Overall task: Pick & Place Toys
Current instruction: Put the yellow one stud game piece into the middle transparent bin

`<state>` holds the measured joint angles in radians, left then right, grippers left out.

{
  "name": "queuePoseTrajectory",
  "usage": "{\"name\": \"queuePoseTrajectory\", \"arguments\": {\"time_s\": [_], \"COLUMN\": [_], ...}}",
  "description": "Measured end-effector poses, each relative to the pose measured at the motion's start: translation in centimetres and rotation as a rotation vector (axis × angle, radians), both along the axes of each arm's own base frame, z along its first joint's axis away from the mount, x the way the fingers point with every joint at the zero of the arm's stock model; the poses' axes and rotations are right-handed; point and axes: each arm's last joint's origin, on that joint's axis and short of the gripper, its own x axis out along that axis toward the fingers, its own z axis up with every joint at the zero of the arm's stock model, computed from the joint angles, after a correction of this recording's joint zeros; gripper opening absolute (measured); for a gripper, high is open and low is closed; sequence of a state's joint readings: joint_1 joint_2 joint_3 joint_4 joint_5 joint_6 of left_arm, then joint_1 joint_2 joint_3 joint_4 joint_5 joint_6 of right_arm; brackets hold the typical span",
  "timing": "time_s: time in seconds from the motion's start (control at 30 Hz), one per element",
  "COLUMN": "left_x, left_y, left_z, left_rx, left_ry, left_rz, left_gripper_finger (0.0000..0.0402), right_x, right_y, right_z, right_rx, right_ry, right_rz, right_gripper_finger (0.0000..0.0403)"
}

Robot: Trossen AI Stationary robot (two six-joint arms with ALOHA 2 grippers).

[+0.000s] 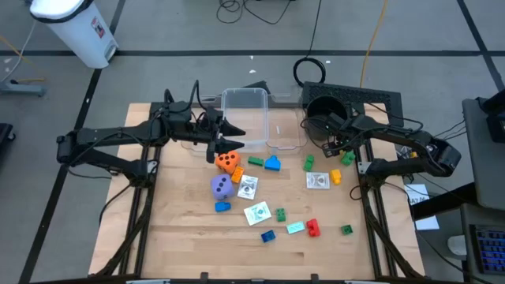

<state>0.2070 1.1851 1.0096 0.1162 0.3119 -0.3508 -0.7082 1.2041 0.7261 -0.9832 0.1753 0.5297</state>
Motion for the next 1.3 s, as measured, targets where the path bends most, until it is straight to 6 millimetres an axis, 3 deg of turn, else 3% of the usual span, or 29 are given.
{"name": "queuePoseTrajectory", "arguments": {"time_s": [0.57, 0.93, 1.3], "left_x": [0.0, 0.0, 0.0], "left_y": [0.0, 0.0, 0.0], "left_z": [0.0, 0.0, 0.0], "left_rx": [-0.003, -0.003, 0.007], "left_ry": [0.000, 0.000, -0.005], "left_rz": [0.000, 0.000, 0.002], "left_gripper_finger": [0.0257, 0.0257, 0.0257], "right_x": [0.3, -0.3, -0.9], "right_y": [-0.1, 0.5, 1.4], "right_z": [0.1, 0.9, 3.6], "right_rx": [0.008, 0.010, -0.024], "right_ry": [-0.047, -0.073, -0.270], "right_rz": [0.020, 0.023, -0.017], "right_gripper_finger": [0.0112, 0.0114, 0.0111]}}
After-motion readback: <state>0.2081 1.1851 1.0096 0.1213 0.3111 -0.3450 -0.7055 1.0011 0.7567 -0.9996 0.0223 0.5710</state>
